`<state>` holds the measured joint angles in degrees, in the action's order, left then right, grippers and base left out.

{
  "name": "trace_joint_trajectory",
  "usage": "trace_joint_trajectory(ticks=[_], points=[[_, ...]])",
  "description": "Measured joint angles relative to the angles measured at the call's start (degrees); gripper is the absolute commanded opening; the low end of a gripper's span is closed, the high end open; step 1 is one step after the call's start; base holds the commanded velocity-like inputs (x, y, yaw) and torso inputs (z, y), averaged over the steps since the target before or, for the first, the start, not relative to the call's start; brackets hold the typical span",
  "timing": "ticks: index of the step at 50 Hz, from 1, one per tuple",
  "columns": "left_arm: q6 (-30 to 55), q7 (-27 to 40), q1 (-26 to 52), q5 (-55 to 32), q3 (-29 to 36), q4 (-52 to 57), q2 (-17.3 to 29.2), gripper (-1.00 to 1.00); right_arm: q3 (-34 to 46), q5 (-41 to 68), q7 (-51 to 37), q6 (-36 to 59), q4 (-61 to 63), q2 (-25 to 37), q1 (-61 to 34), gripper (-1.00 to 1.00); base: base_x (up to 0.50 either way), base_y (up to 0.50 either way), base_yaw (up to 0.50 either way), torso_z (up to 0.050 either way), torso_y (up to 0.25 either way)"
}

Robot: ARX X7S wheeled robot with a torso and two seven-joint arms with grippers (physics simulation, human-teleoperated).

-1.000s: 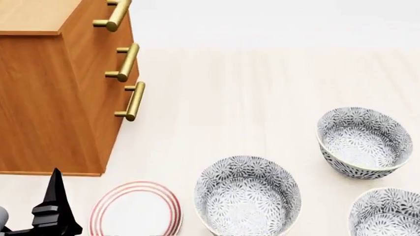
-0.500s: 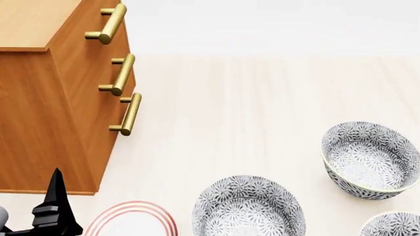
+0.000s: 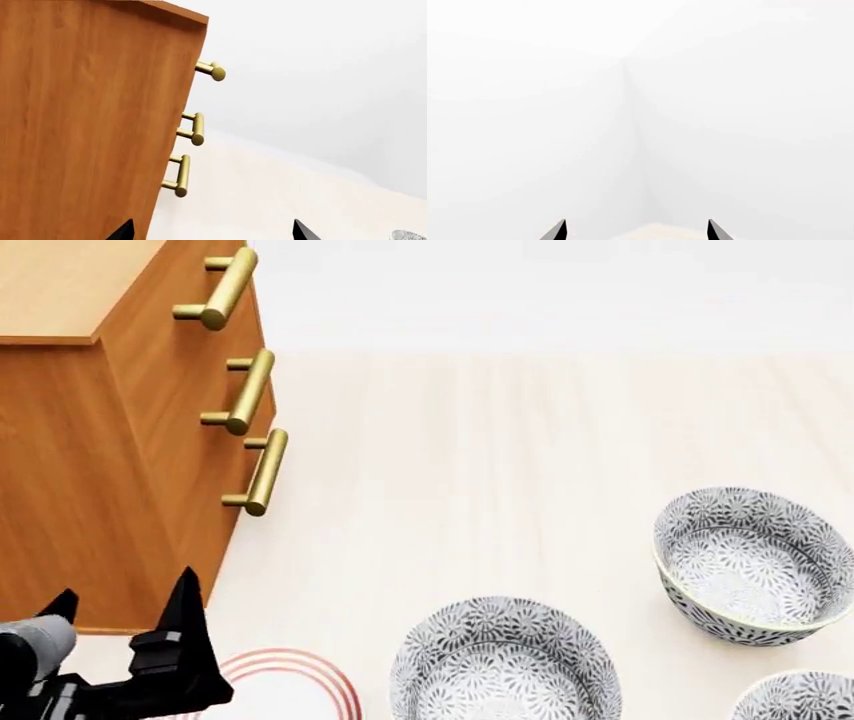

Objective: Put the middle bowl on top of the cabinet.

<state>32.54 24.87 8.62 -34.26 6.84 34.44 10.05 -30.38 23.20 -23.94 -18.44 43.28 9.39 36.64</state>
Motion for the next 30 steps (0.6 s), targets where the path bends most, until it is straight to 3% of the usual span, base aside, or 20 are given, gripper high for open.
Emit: trace_joint_trajectory(ticks=[15, 30], points=[[8.5, 3.7, 3.6, -12.6, 0.5, -0.9, -4.6, 1.00, -0.3, 0.3, 0.1, -1.2, -0.6, 0.0, 0.4, 1.00, 0.00, 0.00, 0.00, 0.000, 0.000], [7.0, 4.9, 3.4, -21.1, 3.6, -8.7, -6.9, 1.00, -0.9, 1.0, 0.4, -2.6, -1.1, 0.2, 1.2, 1.00, 0.00, 0.00, 0.00, 0.000, 0.000]])
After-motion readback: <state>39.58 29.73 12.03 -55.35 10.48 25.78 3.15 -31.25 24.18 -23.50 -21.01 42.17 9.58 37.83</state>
